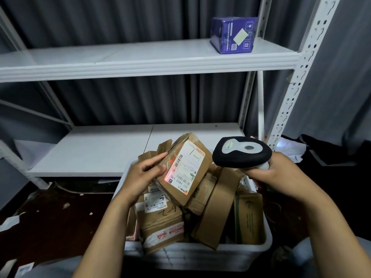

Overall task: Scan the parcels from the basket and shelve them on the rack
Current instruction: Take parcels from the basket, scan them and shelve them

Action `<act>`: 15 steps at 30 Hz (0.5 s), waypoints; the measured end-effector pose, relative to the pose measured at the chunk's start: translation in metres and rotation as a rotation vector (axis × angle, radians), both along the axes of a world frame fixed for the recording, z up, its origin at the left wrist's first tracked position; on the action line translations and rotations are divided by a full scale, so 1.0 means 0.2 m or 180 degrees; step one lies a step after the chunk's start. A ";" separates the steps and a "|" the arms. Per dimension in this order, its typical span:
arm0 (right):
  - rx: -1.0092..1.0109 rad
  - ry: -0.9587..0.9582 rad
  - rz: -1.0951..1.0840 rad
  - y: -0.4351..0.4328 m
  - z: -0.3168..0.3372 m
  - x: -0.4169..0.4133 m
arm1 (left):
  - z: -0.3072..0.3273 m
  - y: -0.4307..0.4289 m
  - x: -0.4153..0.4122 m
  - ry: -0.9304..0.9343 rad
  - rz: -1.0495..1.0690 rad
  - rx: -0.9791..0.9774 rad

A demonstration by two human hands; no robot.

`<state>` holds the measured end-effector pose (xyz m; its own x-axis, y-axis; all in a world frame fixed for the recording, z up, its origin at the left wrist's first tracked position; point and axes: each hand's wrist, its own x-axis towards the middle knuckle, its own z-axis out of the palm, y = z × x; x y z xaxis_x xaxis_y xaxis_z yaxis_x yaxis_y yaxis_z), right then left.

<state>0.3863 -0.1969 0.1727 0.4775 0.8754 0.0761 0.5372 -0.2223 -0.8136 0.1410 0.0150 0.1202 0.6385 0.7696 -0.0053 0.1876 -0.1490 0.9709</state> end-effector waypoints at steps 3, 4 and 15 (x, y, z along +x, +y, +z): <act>0.0051 0.0067 0.0067 0.00 0.02 -0.02 | 0.00 0.00 0.00 -0.0043 0.0043 0.0012; 0.0074 0.0119 0.0060 0.00 0.02 -0.03 | 0.00 -0.01 0.00 -0.0056 0.0055 0.0023; 0.0948 0.1573 -0.0379 0.20 0.22 0.05 | 0.34 -0.01 0.29 -0.1235 0.0557 -0.0749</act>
<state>0.3962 -0.1573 0.2163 0.6127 0.7885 0.0539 0.0638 0.0187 -0.9978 0.1982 0.0129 0.1884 0.4890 0.8720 0.0209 -0.1922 0.0844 0.9777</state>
